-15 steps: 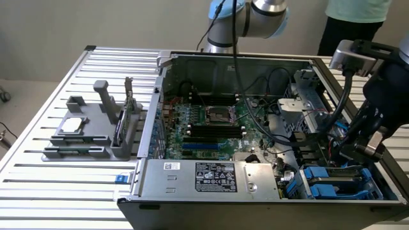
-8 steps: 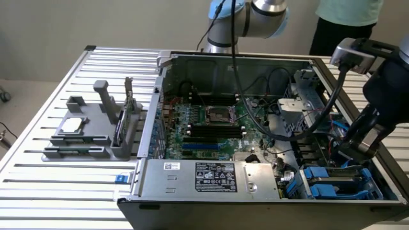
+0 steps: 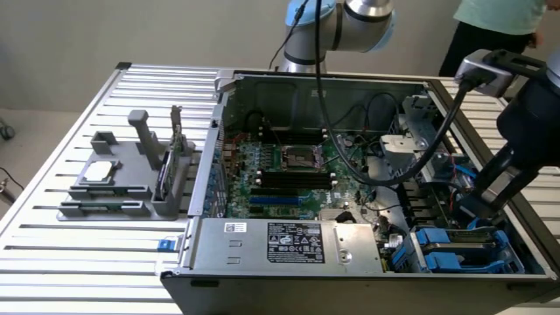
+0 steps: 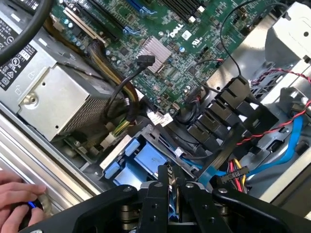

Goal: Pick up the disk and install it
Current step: 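Insert the first disk wire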

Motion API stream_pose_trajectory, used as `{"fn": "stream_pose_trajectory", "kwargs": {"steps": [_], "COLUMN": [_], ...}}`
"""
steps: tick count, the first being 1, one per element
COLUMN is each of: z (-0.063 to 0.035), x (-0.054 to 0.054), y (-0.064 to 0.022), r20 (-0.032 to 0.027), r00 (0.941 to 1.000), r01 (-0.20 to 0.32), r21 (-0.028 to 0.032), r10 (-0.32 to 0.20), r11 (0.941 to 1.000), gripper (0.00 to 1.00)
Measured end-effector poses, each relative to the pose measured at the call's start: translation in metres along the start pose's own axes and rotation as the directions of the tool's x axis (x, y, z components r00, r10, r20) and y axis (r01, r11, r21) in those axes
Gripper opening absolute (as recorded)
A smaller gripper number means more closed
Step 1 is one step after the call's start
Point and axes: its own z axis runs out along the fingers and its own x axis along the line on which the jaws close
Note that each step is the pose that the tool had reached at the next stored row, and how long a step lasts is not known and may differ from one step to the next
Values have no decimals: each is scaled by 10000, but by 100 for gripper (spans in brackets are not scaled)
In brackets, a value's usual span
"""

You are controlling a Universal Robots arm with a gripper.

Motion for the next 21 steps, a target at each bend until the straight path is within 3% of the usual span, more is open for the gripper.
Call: {"fn": "stream_pose_trajectory", "kwargs": {"steps": [5,7,8,10,13,21], "z": [0,0,0,0,0,-35], "x": [0,0,0,0,0,2], "y": [0,0,0,0,0,1], "r20": [13,17,20,24,28,35], "r00": [9969,9938,9918,9874,9788,9480], "r01": [-790,-1107,-1274,-1580,-2047,-3182], "r21": [-39,-54,-63,-79,-103,-165], "r10": [790,1107,1274,1580,2048,3183], "r11": [9969,9938,9918,9874,9788,9479], "gripper": [18,20,27,27,27,27]}}
